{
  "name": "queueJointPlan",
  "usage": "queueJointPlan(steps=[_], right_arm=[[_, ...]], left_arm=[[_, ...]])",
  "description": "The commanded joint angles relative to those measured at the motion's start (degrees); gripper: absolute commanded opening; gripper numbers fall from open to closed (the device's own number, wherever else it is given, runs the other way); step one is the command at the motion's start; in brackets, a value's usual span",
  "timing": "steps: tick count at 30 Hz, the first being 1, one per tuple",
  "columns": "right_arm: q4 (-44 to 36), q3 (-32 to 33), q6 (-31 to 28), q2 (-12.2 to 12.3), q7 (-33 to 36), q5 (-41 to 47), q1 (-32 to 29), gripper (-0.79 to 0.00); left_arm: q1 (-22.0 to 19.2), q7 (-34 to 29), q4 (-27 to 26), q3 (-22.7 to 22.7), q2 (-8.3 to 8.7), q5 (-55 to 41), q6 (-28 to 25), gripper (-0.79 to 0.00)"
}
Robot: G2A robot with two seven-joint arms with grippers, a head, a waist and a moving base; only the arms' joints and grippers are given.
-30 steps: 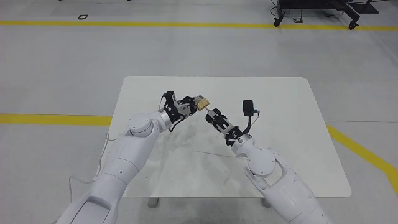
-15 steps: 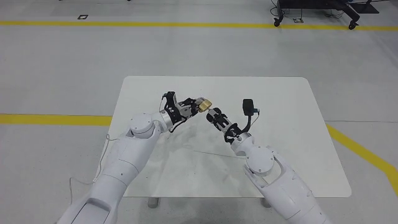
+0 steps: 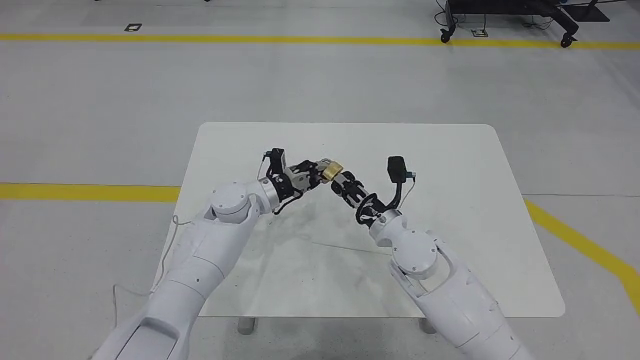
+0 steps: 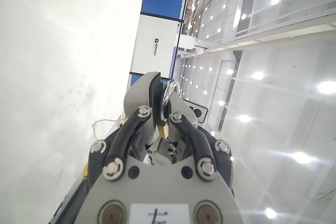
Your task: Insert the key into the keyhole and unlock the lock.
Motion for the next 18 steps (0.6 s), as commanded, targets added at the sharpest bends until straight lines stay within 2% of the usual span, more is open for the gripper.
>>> queueJointPlan(steps=[1, 14, 17, 18], right_arm=[[0.1, 0.1, -0.2, -0.1, 0.0, 0.1, 0.0, -0.643], [-0.9, 1.7, -1.6, -0.3, 1.0, 0.3, -1.9, -0.634], [-0.8, 2.0, -1.7, -0.3, 1.5, 0.6, -2.2, -0.680], [-0.7, 2.0, -1.7, -0.3, 1.7, 0.7, -2.2, -0.733]], left_arm=[[-0.1, -0.2, 0.2, -0.1, -0.04, -0.4, 0.1, -0.785], [-0.4, 0.0, 1.0, -0.4, -0.27, -0.6, 0.2, -0.785], [-0.3, 0.1, 1.1, -0.5, -0.30, -0.5, 0.0, -0.785], [-0.3, 0.0, 1.0, -0.5, -0.30, -0.4, -0.1, -0.785]])
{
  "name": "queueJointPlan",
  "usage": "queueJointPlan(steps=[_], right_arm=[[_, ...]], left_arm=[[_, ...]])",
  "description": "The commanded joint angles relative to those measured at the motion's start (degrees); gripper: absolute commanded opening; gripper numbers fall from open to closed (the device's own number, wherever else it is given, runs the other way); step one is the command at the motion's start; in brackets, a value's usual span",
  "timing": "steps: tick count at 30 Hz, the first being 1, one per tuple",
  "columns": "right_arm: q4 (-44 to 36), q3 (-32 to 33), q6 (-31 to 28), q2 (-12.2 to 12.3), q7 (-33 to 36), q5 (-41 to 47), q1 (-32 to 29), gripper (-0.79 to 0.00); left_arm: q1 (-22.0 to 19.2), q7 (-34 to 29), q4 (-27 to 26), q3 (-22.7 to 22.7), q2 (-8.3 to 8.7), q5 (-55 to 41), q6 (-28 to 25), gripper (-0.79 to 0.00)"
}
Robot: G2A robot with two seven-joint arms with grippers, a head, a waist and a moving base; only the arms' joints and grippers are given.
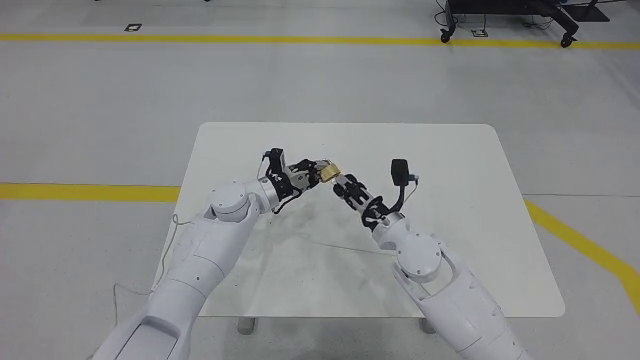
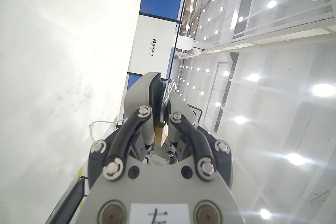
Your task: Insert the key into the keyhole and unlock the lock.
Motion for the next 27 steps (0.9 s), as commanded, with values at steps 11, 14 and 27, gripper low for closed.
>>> queueJointPlan(steps=[11, 14, 27], right_arm=[[2.8, 0.9, -1.6, -0.9, 2.9, 8.5, 0.9, -0.785], [3.5, 1.7, -2.7, -1.1, 3.3, 11.8, 1.0, -0.785], [5.8, 5.7, -6.2, -1.4, 13.3, 29.1, 0.1, -0.785]], left_arm=[[0.3, -0.7, -0.4, -0.4, 0.02, 0.6, -1.4, -0.785], [0.5, -1.3, -0.8, -0.4, 0.08, 1.1, -2.5, -0.785], [2.6, -4.5, -3.8, -1.6, 0.55, 2.0, -10.5, -0.785]])
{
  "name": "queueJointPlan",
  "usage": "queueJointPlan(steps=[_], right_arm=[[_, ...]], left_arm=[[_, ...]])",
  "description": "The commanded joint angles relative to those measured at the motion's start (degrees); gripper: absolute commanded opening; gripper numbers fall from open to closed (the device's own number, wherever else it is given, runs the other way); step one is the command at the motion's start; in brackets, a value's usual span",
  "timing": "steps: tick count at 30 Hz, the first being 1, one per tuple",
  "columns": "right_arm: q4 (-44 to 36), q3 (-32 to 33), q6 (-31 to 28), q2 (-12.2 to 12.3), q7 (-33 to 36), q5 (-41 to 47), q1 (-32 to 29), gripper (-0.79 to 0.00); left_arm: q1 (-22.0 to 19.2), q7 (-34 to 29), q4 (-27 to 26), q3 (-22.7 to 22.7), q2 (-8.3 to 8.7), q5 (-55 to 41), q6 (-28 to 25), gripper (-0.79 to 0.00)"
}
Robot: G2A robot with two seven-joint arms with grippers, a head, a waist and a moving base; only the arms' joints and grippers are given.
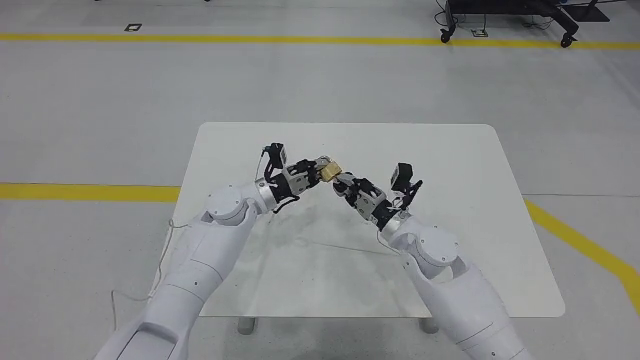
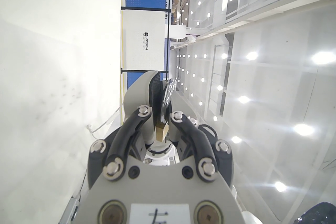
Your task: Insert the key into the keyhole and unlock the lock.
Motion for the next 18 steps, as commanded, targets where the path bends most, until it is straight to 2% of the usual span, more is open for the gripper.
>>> queueJointPlan(steps=[1, 8, 18], right_arm=[[0.4, 0.5, 0.2, 0.0, 1.3, 2.0, 0.0, -0.785], [2.7, 1.8, 2.7, 0.0, 8.3, 9.6, 0.7, -0.785], [8.3, 3.2, 4.2, -0.4, 17.5, 22.6, 2.5, -0.785]], left_arm=[[0.5, -0.1, -0.6, -0.3, 0.09, 0.1, -1.6, -0.785], [1.8, -1.1, -2.3, -1.3, 0.41, -0.1, -5.0, -0.785], [2.5, -2.1, -3.2, -2.1, 0.66, -0.6, -6.3, -0.785]])
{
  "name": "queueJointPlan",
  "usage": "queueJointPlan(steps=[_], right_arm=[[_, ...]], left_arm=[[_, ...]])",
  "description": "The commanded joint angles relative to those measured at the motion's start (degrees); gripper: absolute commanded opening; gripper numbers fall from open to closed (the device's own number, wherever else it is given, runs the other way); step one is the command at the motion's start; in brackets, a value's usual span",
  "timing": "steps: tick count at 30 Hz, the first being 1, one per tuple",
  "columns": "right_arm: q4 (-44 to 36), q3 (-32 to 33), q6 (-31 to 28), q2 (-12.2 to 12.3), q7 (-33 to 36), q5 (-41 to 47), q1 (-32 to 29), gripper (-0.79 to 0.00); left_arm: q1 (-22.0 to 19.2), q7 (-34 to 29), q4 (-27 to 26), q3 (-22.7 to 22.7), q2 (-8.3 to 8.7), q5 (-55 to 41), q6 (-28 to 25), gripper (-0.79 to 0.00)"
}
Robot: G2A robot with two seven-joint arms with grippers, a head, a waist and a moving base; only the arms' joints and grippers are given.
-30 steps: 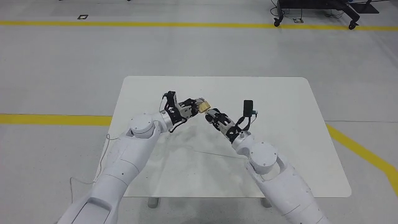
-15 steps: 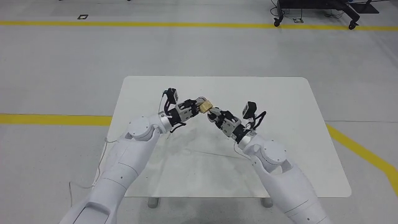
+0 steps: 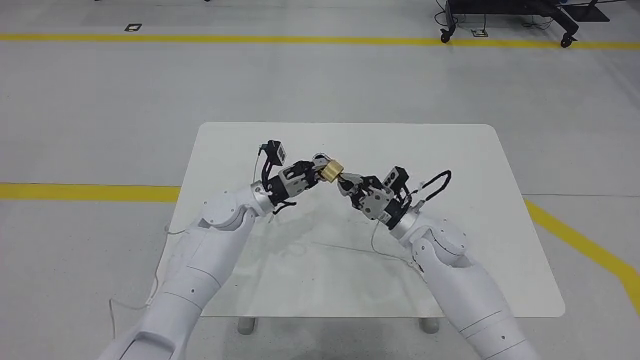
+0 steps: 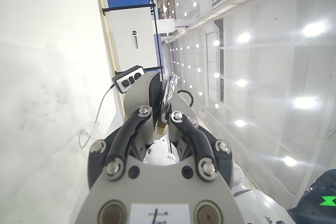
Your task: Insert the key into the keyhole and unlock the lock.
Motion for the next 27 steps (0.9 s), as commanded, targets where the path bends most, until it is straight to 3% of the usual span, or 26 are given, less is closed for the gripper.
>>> queueJointPlan(steps=[1, 27], right_arm=[[1.1, 0.0, 0.8, 0.0, 1.6, 1.4, 0.5, -0.785], [3.7, 1.3, 7.3, 0.7, 9.3, 2.4, 2.4, -0.785]], left_arm=[[0.1, -0.1, -0.1, -0.1, 0.03, -0.1, -0.1, -0.785], [2.1, -0.5, -4.3, -1.6, 1.05, 4.3, -7.7, -0.785]])
